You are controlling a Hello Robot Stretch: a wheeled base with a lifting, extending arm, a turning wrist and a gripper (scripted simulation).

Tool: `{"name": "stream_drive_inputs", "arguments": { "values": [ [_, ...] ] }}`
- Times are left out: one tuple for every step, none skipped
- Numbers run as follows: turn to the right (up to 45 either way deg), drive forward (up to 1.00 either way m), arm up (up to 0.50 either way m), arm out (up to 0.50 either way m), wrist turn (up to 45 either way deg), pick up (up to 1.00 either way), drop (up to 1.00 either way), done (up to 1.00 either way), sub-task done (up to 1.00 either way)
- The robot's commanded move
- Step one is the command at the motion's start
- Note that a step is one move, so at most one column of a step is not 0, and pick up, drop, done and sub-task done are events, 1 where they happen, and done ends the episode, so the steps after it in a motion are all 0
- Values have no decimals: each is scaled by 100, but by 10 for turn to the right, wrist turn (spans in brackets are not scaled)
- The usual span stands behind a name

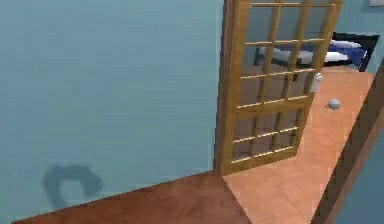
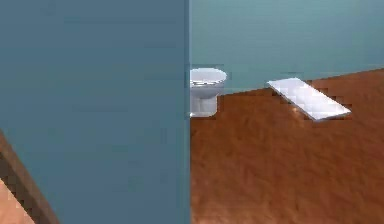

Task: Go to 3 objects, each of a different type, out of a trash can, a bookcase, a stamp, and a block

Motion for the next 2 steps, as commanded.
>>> {"name": "stream_drive_inputs", "arguments": {
  "values": [
    [0, 75, 0, 0, 0, 0, 0, 0, 0],
    [450, 0, 0, 0, 0, 0, 0, 0, 0]
  ]
}}
